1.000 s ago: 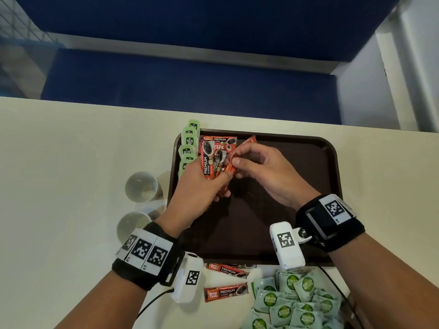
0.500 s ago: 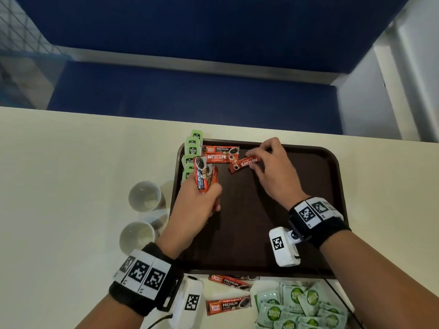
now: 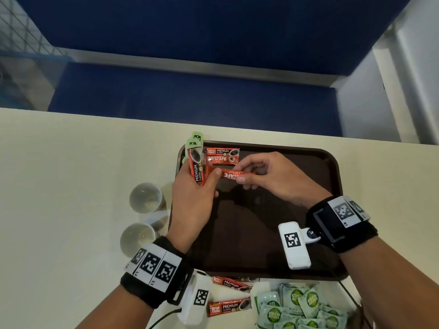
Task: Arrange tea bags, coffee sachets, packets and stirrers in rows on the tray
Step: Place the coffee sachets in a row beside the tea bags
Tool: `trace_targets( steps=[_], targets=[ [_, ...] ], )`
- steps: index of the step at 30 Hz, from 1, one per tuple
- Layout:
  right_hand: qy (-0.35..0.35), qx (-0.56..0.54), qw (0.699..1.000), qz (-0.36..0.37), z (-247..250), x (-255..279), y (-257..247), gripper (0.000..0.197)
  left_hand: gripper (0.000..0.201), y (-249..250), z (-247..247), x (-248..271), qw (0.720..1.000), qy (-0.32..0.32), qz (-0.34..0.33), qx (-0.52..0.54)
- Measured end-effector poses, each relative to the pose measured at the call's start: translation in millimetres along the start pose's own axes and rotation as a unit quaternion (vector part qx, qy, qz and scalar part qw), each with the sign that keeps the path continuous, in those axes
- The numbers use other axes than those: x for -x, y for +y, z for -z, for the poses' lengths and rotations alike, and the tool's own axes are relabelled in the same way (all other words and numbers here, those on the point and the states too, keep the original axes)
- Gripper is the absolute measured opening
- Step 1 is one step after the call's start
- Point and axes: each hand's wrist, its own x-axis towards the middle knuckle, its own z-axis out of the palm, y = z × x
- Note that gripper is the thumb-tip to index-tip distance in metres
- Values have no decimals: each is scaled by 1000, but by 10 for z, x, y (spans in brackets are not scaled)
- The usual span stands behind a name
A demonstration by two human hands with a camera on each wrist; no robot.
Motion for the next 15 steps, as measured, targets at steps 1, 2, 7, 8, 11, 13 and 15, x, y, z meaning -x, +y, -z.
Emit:
trace_targets(
  steps=[1, 2, 7, 8, 11, 13, 15],
  targets=[
    [5, -24, 1000, -1, -7, -1, 5, 21, 26, -3, 9, 1, 1000, 10, 3, 13],
    [16, -58, 998, -3, -11, -3, 25, 23, 28, -6, 18, 2, 1000, 21, 1, 18],
    [67, -219, 973, -25, -39, -13, 131, 21, 36, -53, -10, 11, 999, 51, -3, 0],
    [74, -238, 968, -30, -59, -21, 144, 20, 34, -57, -22, 10, 999, 48, -2, -2],
    [107, -279, 954, -38, -117, -55, 158, 22, 22, -58, -16, -16, 1000, -14, 15, -21],
    [139, -217, 966, -26, -114, -74, 154, 19, 15, -54, 21, -48, 995, -75, 25, -57],
    [158, -88, 983, 11, -62, -91, 118, 16, 13, -5, 68, -78, 992, -93, 12, -79]
  ],
)
